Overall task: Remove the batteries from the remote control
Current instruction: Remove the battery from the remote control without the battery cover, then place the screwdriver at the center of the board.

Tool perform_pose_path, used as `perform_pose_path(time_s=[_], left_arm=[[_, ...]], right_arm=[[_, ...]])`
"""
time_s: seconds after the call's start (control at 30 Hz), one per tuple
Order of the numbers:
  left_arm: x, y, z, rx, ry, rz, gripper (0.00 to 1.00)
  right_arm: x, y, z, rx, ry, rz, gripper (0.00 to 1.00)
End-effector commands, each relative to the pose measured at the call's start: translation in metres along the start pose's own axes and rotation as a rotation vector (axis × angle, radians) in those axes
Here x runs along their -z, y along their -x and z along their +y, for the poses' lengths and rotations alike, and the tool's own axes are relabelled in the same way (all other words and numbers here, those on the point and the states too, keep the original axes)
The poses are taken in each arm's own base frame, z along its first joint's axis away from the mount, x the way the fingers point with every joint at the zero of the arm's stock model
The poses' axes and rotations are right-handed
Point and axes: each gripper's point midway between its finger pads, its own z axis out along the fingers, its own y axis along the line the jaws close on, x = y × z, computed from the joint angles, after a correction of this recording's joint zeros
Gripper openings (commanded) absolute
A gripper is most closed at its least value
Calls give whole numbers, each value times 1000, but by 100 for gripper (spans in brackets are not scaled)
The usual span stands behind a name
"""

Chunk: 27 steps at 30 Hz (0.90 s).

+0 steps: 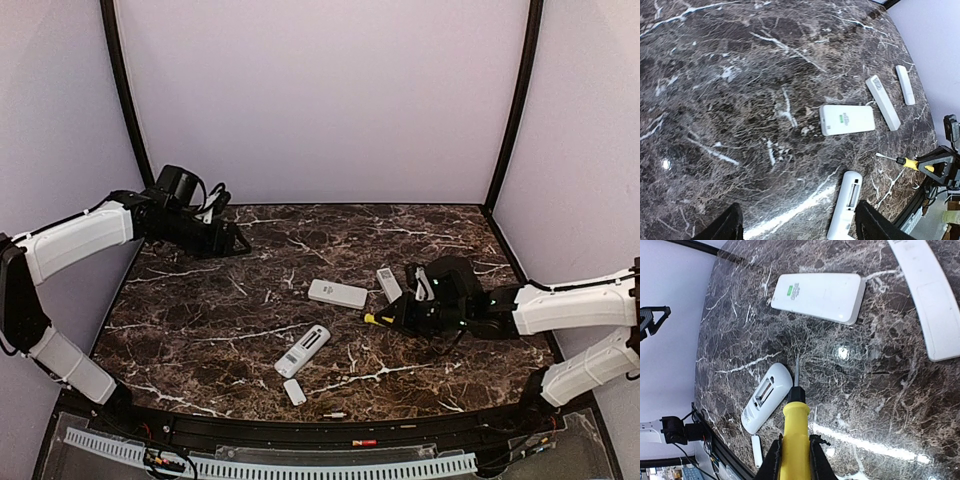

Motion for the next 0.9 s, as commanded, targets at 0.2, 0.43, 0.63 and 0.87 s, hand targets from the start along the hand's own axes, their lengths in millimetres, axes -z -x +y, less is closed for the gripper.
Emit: perform_pose_path(time_s=[0.2, 0.43, 0.63, 0.87], left_arm=[[30, -11, 39, 46, 77, -54, 76], [27, -16, 46, 27, 99, -55, 76], [25, -17, 49, 20, 112, -59, 77], [36, -10, 45, -1, 113, -101, 78]], right_arm=[[-30, -30, -19, 13, -4, 132, 0], [-37, -38, -40, 11, -83, 155, 25], [-36, -38, -45, 6, -106, 149, 47], [-23, -25, -43, 73, -155, 114, 70]])
